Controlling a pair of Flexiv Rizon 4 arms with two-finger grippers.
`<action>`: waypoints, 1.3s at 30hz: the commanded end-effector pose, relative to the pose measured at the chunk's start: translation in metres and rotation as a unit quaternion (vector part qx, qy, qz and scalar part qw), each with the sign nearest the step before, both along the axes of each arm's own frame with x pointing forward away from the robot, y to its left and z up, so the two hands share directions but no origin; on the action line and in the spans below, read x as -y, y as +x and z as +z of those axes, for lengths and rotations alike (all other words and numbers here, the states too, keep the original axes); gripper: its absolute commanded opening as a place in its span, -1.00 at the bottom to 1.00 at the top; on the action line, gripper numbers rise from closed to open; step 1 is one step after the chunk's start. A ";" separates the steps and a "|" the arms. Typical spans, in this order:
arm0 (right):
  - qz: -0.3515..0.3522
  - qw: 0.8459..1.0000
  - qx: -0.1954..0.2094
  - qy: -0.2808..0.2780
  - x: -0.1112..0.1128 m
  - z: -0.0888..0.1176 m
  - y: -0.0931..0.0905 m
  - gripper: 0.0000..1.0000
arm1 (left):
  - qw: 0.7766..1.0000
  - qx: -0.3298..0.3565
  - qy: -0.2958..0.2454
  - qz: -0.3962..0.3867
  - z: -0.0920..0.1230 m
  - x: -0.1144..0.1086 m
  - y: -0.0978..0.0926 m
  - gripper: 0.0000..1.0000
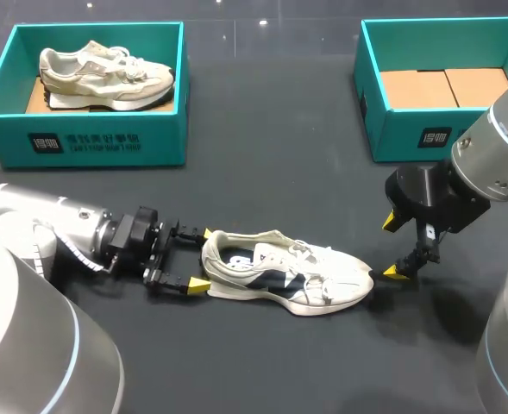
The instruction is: Take the shoe out of the shoebox, open the shoe tongue, remove and reinsert the insole, then place the shoe into the shoebox
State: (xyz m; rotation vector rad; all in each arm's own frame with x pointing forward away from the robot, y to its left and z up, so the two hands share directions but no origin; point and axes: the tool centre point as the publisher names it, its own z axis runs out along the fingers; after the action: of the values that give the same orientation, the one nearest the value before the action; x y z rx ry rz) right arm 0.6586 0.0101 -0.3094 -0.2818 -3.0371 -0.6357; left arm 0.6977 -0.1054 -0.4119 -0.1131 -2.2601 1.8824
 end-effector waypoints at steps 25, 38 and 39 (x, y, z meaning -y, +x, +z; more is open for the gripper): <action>-0.001 1.000 0.002 0.000 0.000 -0.001 -0.002 1.00 | 1.000 -0.001 0.004 -0.022 -0.009 0.031 0.001 1.00; -0.001 1.000 0.002 0.000 0.000 -0.001 -0.002 1.00 | 1.000 -0.005 -0.003 -0.029 -0.009 0.041 -0.003 1.00; -0.001 1.000 0.002 0.000 0.000 -0.001 -0.002 1.00 | 1.000 -0.006 -0.005 -0.029 -0.009 0.041 -0.004 1.00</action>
State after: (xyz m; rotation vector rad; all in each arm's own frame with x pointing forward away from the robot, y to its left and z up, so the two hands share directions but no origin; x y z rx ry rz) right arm 0.6586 0.0101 -0.3094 -0.2818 -3.0371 -0.6357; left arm 0.6937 -0.1436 -0.4185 -0.1667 -2.2196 1.8588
